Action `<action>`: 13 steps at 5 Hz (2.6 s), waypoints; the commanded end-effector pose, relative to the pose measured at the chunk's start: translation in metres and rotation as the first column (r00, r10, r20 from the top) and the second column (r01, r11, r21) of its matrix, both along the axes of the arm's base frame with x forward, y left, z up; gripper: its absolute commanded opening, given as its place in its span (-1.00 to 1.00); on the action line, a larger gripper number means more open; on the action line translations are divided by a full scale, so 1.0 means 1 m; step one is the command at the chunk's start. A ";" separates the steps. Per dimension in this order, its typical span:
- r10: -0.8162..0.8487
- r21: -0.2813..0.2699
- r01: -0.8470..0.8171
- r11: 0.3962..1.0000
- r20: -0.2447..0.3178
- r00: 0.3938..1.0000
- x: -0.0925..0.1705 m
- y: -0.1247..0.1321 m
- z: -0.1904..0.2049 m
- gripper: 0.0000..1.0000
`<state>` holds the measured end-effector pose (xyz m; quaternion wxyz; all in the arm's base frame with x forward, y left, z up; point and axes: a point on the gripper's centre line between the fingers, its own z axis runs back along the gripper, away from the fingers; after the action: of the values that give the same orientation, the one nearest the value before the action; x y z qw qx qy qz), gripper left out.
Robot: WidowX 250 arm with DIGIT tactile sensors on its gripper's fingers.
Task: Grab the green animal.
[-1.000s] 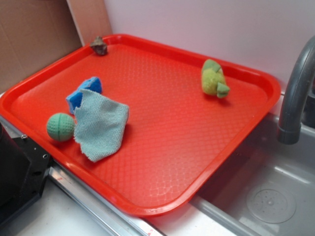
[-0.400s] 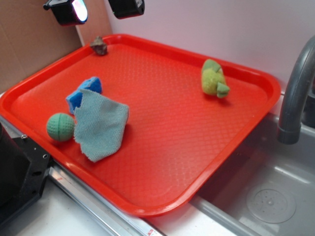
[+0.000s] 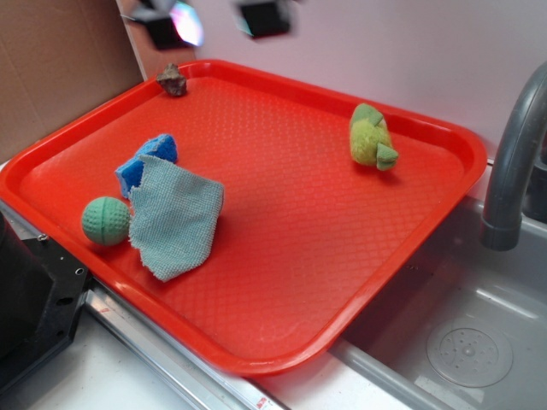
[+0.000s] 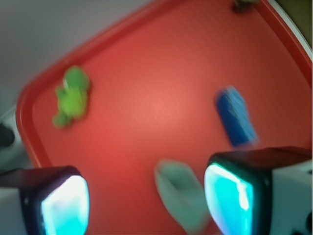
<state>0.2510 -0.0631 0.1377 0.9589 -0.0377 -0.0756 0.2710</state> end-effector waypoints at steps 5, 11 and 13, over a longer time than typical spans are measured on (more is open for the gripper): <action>-0.029 0.010 0.030 0.999 -0.082 0.996 0.095 -0.024 -0.103 -1.00; -0.230 0.094 0.234 0.968 -0.051 0.972 -0.047 0.089 0.034 -1.00; -0.307 0.159 0.315 0.936 -0.074 0.949 -0.006 0.100 0.037 -1.00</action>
<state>0.2383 0.0375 0.1627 0.9915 0.0388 -0.0399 0.1173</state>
